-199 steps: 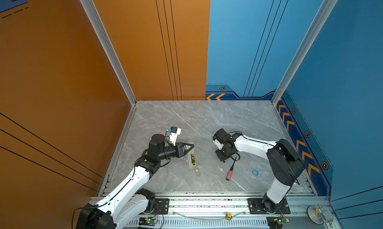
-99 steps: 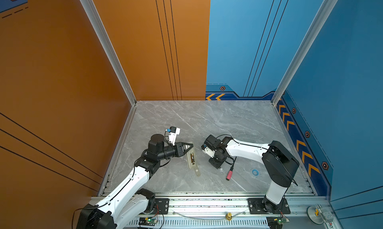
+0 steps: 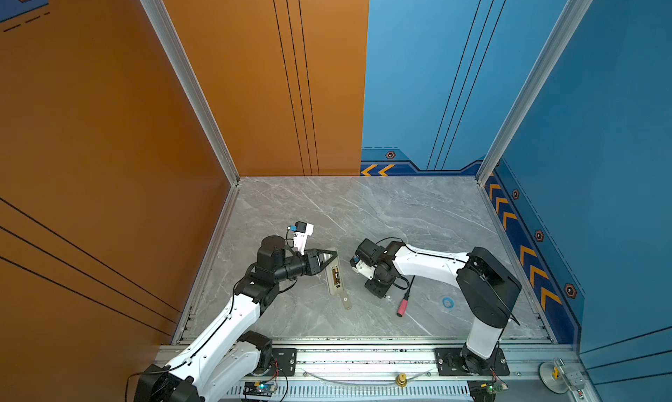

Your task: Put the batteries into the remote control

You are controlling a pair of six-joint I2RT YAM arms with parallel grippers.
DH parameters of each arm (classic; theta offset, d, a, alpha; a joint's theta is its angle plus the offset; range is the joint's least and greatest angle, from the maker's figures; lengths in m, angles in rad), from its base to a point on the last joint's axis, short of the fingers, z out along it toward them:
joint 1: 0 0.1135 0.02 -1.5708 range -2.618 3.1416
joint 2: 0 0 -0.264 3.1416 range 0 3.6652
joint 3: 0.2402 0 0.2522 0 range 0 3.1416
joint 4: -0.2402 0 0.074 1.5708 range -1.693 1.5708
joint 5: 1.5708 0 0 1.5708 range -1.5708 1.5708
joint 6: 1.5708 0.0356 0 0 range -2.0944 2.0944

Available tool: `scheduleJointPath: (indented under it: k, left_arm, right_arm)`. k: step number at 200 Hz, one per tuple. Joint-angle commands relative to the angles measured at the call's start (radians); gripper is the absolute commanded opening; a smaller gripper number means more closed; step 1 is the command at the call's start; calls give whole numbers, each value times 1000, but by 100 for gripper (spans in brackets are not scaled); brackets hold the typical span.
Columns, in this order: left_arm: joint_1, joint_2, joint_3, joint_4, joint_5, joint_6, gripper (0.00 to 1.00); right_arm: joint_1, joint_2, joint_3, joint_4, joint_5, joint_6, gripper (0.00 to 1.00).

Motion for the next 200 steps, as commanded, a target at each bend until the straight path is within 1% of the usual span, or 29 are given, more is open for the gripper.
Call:
scheduleJointPath:
  k: [1, 24, 36, 48, 58, 81, 94, 108, 124, 138, 148, 159, 186, 200]
  left_arm:
    - [7, -16, -7, 5, 15, 3, 0]
    - [8, -14, -2, 5, 19, 8, 0]
    - [9, -21, 0, 4, 18, 12, 0]
    - [12, -30, 4, 1, 17, 17, 0]
    - [16, -44, 4, -2, 15, 18, 0]
    - [18, -86, 0, -42, -26, 36, 0]
    - [18, -115, 4, -111, -80, 69, 0]
    - [18, -147, 10, -161, -136, 92, 0]
    - [18, -175, 1, -153, -149, 87, 0]
    - [19, -201, 1, -167, -169, 91, 0]
    - [21, -218, 6, -188, -186, 103, 0]
    - [21, -238, 12, -208, -198, 116, 0]
    - [14, -289, 27, -254, -241, 147, 0]
    - [-13, -298, 45, -288, -281, 177, 0]
  right_arm:
    - [8, -6, 27, -38, 20, 11, 26]
    - [4, -50, 30, -39, 24, 61, 34]
    - [2, -92, 32, -38, 17, 105, 39]
    - [3, -145, 35, -37, 9, 157, 42]
    - [0, -191, 37, -37, 7, 209, 45]
    - [-4, -281, 35, -37, 13, 383, 51]
    - [-2, -331, 31, -31, 24, 512, 56]
    - [4, -367, 27, -23, 24, 643, 57]
    - [14, -404, 5, 2, 50, 826, 64]
    - [24, -426, -14, 27, 66, 994, 66]
    - [36, -438, -26, 40, 86, 1111, 70]
    - [43, -446, -45, 59, 98, 1226, 72]
    - [59, -460, -118, 110, 137, 1574, 73]
    - [76, -451, -133, 109, 167, 1712, 72]
